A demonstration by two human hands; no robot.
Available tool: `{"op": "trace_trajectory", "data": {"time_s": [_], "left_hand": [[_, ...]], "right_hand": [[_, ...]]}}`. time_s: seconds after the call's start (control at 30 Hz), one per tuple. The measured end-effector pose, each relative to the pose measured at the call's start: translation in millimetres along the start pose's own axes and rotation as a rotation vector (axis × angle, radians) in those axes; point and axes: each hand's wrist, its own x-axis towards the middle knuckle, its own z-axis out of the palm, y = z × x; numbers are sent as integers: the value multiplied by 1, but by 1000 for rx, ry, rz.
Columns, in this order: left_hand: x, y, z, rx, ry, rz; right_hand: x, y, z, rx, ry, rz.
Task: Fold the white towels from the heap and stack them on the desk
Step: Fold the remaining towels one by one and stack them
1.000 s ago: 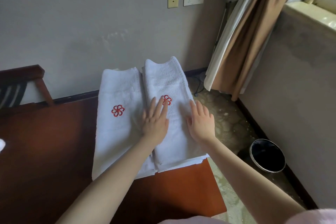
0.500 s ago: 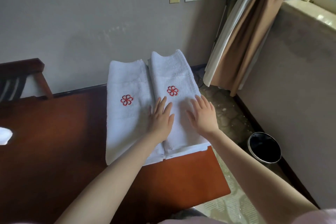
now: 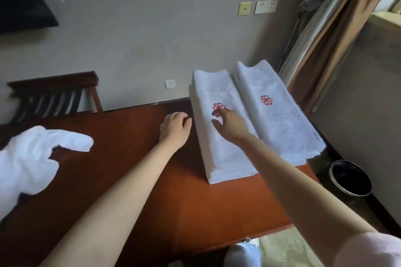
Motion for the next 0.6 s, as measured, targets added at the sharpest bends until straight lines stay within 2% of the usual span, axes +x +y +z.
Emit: {"op": "trace_trajectory", "data": {"time_s": [0.1, 0.23, 0.43, 0.53, 0.6], "left_hand": [[-12, -44, -33, 2, 1, -79], [-28, -99, -70, -73, -82, -168], [-60, -175, -117, -36, -320, -413], [-84, -213, -135, 47, -501, -512], [-97, -240, -147, 45, -525, -590]], "right_hand": [[3, -53, 25, 86, -67, 52], [15, -108, 55, 50, -251, -23], [38, -175, 99, -163, -734, -260], [47, -206, 122, -227, -799, -291], [50, -229, 136, -261, -823, -321]]}}
